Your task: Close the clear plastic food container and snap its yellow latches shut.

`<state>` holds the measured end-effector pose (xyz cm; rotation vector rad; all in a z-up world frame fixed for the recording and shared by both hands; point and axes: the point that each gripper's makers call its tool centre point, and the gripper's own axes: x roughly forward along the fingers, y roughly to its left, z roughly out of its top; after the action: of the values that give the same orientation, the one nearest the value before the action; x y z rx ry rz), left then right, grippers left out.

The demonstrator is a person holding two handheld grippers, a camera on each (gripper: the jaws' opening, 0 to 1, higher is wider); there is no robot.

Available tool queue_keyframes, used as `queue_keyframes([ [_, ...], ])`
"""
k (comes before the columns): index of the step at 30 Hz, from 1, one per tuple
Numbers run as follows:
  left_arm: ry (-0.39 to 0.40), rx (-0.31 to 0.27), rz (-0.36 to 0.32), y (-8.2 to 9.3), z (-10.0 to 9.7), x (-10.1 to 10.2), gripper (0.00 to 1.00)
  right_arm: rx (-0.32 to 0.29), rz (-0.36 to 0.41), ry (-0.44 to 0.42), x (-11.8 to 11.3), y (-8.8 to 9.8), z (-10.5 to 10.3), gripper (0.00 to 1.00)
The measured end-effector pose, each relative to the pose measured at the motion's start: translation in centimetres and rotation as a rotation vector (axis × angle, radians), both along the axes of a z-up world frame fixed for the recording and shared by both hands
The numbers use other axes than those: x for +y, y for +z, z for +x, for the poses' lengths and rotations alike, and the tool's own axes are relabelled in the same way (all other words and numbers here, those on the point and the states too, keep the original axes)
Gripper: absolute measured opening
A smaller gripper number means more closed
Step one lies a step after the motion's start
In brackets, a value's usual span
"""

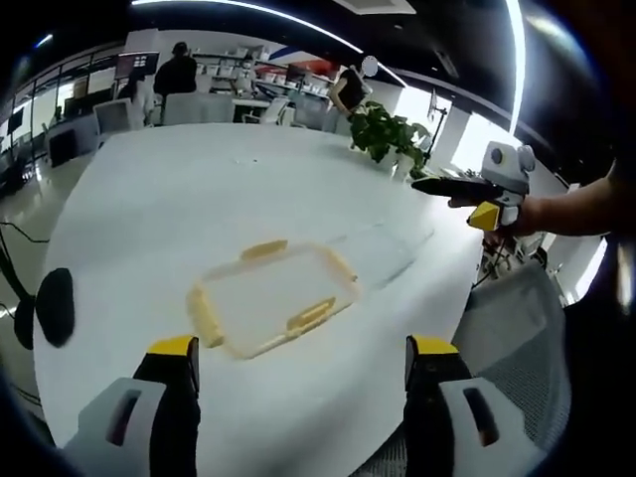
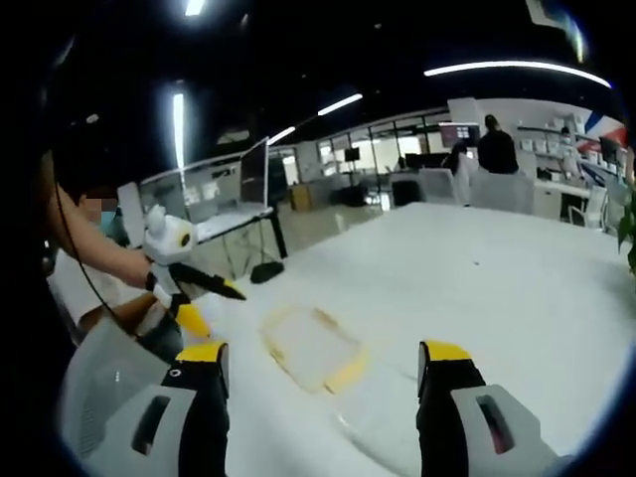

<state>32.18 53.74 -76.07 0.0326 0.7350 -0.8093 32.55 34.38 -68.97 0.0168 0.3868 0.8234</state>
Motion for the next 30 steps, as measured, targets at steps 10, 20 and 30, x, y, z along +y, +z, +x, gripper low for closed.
queue_keyframes([
  [10,-0.027,0.018,0.015,-0.8,0.4,0.7,0.85,-0.014,-0.033,0.028,1.7,-0.5,0.3,0.79],
  [20,-0.088,0.026,0.035,-0.8,1.8,1.6,0.84,-0.01,-0.063,0.069,3.2,-1.0,0.8,0.78],
  [30,-0.163,0.023,0.07,-0.9,2.8,1.5,0.83,-0.004,-0.102,0.089,3.6,-1.8,1.4,0.76],
])
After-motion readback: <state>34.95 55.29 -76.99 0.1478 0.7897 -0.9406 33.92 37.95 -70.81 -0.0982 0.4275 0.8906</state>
